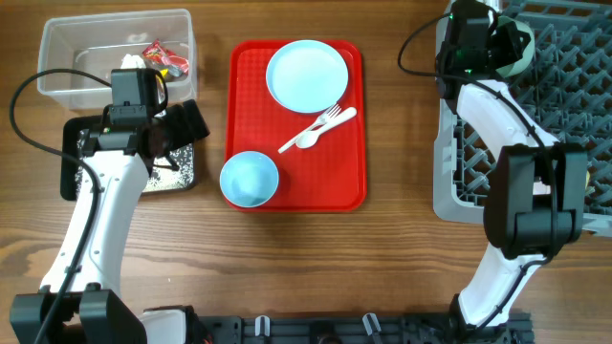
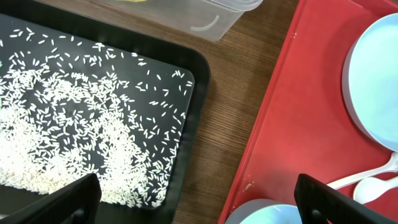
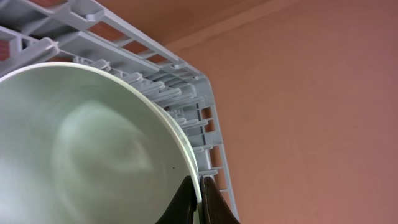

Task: Sort waste into correct bins and load items into the dishwasher rack
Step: 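Carry the green bowl right into the dish rack, then lower the green bowl into the rack's upper area and release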

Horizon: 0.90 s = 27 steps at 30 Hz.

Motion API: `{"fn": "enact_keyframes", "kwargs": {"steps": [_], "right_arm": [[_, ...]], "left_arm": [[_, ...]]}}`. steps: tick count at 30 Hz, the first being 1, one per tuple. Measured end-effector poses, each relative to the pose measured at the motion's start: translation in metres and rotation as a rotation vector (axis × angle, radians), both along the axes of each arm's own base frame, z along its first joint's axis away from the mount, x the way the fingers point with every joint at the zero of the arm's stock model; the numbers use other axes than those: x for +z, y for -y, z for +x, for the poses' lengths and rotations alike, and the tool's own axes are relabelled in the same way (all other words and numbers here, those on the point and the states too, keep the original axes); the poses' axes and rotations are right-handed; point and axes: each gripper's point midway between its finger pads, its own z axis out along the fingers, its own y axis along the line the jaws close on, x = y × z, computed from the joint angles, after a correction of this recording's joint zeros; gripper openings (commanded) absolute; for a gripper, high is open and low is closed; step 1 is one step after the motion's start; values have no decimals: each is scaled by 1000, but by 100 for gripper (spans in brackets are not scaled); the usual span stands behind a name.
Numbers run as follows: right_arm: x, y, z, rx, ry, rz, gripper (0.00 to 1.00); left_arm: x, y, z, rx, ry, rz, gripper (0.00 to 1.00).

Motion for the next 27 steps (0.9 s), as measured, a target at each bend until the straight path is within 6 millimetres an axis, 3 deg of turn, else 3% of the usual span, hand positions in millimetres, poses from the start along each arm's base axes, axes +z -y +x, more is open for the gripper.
{"fn": "enact_keyframes", "kwargs": {"steps": [10, 17, 18, 27], "right_arm": [[-2, 3, -2, -29, -11, -29, 5], [-6, 1, -2, -37, -24, -38, 37], [-7, -5, -1, -24, -30, -41, 45], [-7, -58, 9, 78, -27, -42, 54]], "left_arm": [[0, 0, 0, 0, 0, 0, 100], [0, 0, 0, 0, 0, 0, 100], [0, 0, 0, 0, 0, 0, 100], [0, 0, 0, 0, 0, 0, 100]]}}
